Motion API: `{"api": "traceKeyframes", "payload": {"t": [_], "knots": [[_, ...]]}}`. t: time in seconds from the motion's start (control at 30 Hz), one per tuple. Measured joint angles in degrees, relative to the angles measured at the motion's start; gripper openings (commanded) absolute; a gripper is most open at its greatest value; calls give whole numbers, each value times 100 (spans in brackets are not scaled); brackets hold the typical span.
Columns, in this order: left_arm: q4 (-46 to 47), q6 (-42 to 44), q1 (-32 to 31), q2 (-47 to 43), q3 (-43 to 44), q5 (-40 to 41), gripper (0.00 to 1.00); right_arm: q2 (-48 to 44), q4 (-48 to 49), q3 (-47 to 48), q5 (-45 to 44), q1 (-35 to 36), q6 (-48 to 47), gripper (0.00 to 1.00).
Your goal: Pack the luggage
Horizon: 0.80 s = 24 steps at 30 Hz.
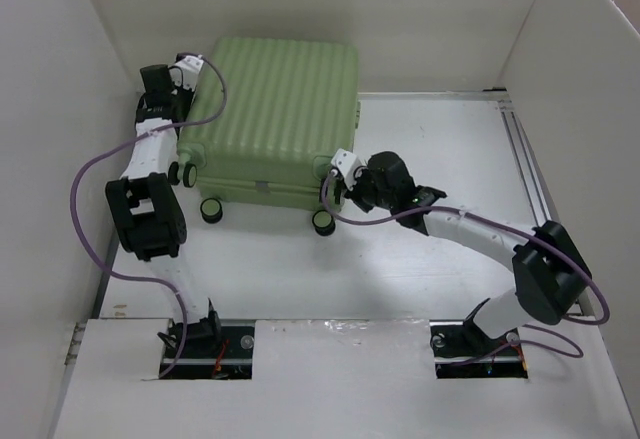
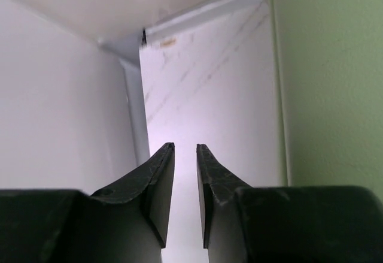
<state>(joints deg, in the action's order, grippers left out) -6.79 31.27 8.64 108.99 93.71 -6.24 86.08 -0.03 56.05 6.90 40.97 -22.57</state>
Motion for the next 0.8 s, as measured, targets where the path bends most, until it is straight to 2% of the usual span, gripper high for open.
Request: {"api": "traceKeyframes", "payload": {"t": [0.1,0.23,0.4,0.43,0.5,0.6,0.67,0.73,0.8], "knots": [[74,396,-170,282,382,-42,20,20,-254,76,-33,155,-42,0],[356,804,-409,372,573,-37,28,9,-638,199,-48,254,-44,0],[352,778,-535,284,798,-90,48,-9,-946,251,61,385,46,0],[334,807,-566,120,802,-125,55,-15,-955,273,61,452,57,0],[-116,634,-807,-472,761,-616,60,74,-693,299,190,625,83,0],[-942,590,-2061,-1687,463,-1370,71,374,-39,393,531,990,136,0],[-1438,691,-2837,-2339,358,-1792,74,542,317,398,745,1154,160,0],[-1873,752,-3042,-2872,212,-1976,74,647,551,400,962,1217,249,0],[-2260,752,-2892,-3375,-105,-1965,75,717,717,402,1113,1226,409,0]]}}
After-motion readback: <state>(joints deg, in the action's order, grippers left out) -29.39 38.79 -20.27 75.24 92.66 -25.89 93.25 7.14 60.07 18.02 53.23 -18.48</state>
